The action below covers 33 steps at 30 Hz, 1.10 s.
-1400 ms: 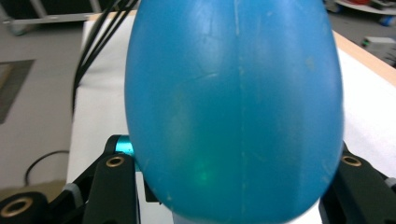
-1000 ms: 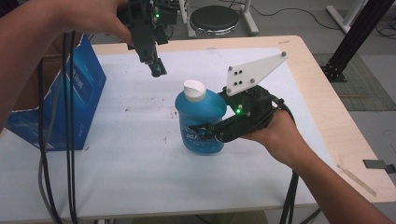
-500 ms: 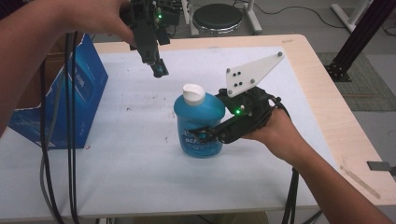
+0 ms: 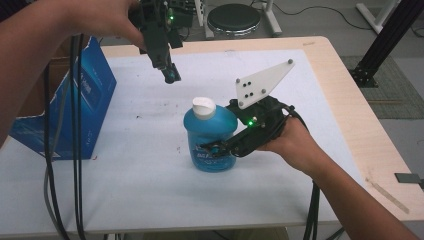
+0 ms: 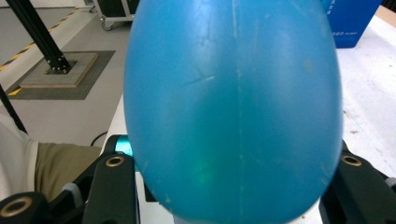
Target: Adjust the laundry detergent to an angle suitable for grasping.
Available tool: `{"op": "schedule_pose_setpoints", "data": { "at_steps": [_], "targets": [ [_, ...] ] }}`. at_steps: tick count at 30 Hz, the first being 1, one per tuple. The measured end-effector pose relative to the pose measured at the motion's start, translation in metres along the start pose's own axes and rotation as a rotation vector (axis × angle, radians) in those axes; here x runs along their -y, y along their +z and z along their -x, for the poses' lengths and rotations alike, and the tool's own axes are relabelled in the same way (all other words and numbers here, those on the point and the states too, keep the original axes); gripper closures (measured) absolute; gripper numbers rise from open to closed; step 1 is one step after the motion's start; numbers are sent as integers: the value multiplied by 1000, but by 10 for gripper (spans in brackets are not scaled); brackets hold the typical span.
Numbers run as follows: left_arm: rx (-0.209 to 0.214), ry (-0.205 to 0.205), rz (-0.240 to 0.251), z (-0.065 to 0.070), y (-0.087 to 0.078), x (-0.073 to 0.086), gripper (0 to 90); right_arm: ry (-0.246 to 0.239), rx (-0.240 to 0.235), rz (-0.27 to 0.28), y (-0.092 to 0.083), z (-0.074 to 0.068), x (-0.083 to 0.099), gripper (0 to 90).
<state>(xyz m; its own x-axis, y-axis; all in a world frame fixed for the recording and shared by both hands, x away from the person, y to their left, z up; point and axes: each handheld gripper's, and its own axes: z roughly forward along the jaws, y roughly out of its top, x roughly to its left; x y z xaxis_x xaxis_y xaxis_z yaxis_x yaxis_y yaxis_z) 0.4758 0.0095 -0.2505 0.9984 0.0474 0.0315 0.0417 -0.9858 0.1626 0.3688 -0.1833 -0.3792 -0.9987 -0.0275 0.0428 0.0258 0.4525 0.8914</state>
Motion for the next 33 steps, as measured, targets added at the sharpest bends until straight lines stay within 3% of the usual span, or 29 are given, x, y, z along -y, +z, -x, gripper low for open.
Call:
{"op": "schedule_pose_setpoints", "data": {
  "at_steps": [33],
  "targets": [
    [1,-7,0,-1,1,1,20,13,-7,-9,-3,2,7,411]
  ]
}}
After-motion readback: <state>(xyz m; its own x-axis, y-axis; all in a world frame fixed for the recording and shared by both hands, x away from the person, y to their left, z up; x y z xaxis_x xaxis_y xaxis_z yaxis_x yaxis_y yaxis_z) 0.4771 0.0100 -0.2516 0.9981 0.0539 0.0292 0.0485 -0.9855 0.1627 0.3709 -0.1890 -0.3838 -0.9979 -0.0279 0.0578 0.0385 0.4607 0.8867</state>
